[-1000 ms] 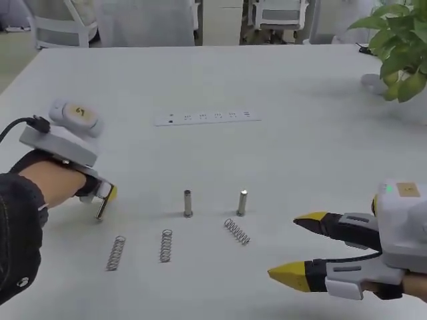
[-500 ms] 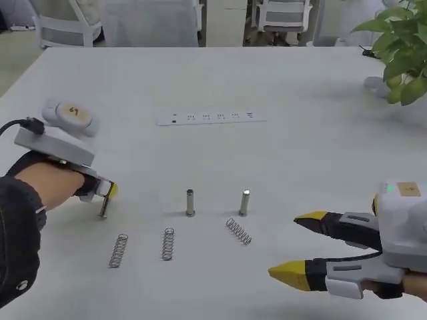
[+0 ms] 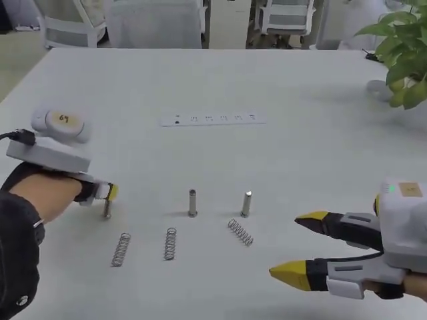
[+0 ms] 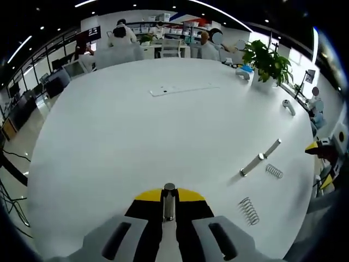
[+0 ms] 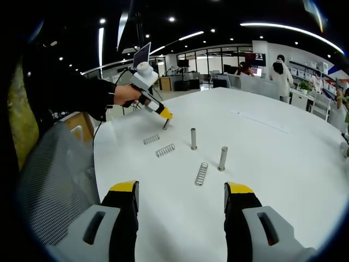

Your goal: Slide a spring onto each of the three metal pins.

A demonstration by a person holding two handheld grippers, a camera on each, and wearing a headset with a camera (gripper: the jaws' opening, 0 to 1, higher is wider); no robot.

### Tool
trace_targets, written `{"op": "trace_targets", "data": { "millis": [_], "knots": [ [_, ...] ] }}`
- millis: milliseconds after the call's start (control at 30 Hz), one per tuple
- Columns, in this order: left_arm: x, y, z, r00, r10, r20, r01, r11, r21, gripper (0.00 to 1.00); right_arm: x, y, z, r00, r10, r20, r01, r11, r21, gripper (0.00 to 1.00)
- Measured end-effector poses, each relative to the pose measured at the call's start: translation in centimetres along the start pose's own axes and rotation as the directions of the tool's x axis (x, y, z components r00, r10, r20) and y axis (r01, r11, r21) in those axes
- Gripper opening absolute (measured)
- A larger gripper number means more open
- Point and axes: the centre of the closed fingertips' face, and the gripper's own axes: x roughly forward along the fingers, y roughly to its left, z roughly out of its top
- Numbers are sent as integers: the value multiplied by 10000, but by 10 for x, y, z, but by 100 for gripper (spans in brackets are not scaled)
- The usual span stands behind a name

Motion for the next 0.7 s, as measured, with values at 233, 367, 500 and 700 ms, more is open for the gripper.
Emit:
{"op": "trace_targets", "data": {
  "millis": [233, 367, 500, 700],
  "knots": [
    [-3, 1, -1, 9989, 25, 464, -17, 9999, -159, 0, 0, 1, 1, 10000, 20, -8, -20, 10000, -53, 62],
    [-4, 2, -1, 9970, 15, 780, 3, 9997, -233, 0, -1, 1, 3, 10000, 15, 0, -15, 10000, -81, 62],
    [-6, 1, -1, 9946, -8, 1040, 32, 9997, -229, 0, -2, 1, 3, 10000, 7, -19, -7, 9999, -109, 62],
    [-8, 0, -2, 9924, -10, 1234, 41, 9997, -247, 0, -2, 1, 3, 10000, -4, -41, 3, 9999, -152, 62]
  ]
}}
